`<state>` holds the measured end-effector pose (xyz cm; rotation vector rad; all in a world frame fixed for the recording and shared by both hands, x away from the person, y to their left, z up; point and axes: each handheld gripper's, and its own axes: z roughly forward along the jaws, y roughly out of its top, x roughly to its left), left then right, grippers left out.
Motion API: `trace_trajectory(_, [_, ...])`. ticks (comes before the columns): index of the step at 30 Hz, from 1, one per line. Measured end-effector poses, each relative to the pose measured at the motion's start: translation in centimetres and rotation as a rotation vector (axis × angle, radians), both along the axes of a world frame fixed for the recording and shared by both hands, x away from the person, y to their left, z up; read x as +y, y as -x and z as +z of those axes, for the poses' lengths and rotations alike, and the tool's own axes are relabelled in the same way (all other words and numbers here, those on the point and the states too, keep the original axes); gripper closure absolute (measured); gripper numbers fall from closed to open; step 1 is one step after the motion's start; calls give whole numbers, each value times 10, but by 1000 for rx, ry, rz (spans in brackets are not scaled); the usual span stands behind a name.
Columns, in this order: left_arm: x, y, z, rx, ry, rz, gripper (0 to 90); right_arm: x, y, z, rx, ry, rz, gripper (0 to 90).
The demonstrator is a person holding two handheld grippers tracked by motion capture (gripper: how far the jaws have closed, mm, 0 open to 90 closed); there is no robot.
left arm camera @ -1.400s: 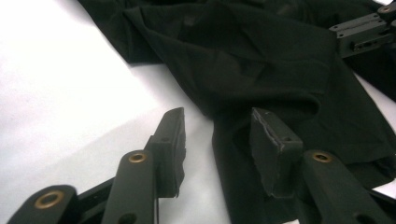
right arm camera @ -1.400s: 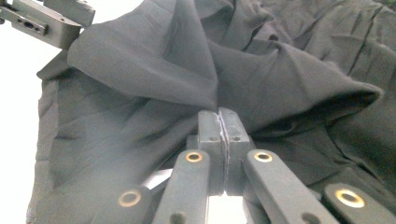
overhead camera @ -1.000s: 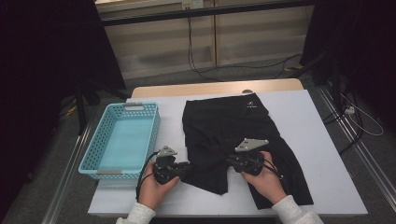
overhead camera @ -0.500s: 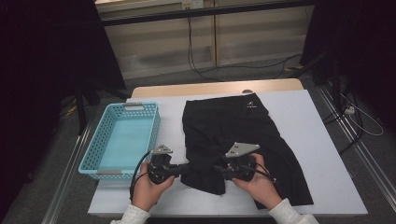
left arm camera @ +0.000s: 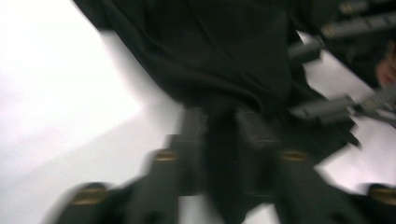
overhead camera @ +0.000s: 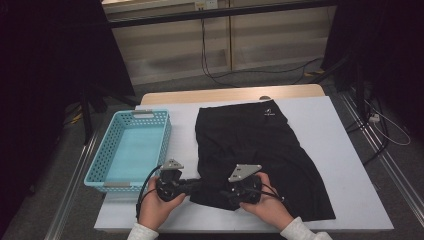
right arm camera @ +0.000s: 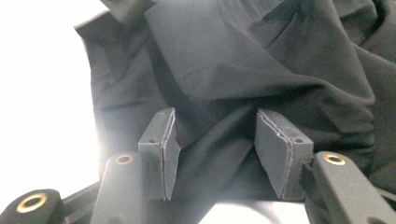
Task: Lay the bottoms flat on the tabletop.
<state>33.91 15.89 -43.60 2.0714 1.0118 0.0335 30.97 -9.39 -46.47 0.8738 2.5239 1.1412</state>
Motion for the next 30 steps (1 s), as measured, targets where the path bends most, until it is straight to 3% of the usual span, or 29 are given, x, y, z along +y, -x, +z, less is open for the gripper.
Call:
trace_trajectory(2, [-1,-4,0,-14,24,26,529,-2,0,0,2,-4,4,506])
trace_trajectory(4, [-1,-8,-3,-45,6,43,461,-4,-1,0,3,-2,-3,546])
trace_trajectory(6, [-3,-14,-6,-63,2,65,403,-6,0,1,4,2,-13,648])
trace_trajectory(10, [-8,-23,-13,-54,7,74,407,-13,-1,1,31,-26,-22,815])
trace_trajectory(13, [-11,-29,-16,-56,2,93,404,-19,0,1,62,-54,-23,856])
trace_trajectory(19, [-12,-36,-23,-53,-14,117,431,-27,6,2,102,-72,-18,867])
trace_trajectory(25, [-16,-40,-26,-72,-16,132,472,-31,15,6,122,-58,10,879])
trace_trajectory(30, [-21,-39,-27,-36,8,103,646,-35,17,7,112,-52,3,830])
